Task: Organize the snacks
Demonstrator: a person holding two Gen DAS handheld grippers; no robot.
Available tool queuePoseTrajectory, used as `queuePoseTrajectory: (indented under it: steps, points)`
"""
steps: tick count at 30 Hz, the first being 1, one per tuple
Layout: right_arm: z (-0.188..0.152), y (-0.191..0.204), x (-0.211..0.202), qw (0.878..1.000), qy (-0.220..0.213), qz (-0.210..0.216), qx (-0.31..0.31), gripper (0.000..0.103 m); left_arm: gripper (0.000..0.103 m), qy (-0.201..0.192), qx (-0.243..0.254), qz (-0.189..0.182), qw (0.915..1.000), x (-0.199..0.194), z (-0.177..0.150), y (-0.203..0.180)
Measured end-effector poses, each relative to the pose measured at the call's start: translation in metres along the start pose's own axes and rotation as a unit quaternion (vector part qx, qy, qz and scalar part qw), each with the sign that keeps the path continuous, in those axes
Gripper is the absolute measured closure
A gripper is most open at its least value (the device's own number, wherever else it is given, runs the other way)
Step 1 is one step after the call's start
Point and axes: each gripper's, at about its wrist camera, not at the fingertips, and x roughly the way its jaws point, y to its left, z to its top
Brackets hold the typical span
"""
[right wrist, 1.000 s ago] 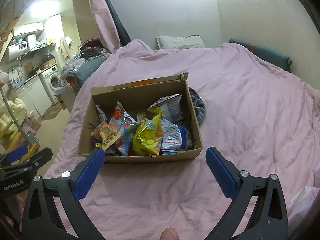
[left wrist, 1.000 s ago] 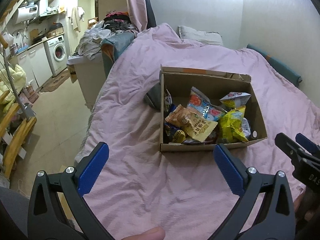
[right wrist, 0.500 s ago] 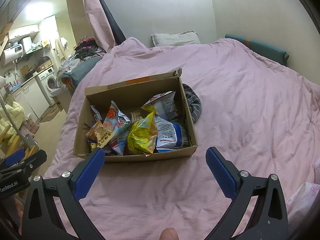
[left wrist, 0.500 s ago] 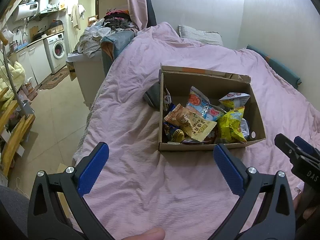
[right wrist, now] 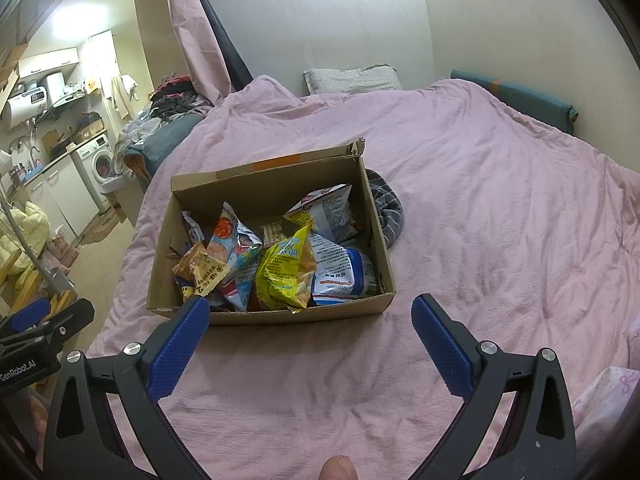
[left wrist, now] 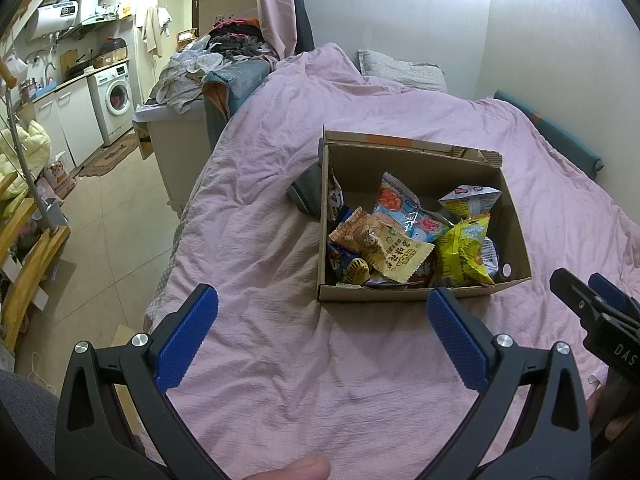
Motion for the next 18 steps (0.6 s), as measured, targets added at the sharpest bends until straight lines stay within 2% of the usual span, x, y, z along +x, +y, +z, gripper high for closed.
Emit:
queuePoseTrajectory:
  steps: [18]
  points:
    - [0.0008, 0.0014, -0.0006, 1.000, -0.001, 0.000, -0.001, 0.000, 0.000, 0.002, -0.001, -0.001, 1.0000, -0.0003, 0.0000, 0.0009]
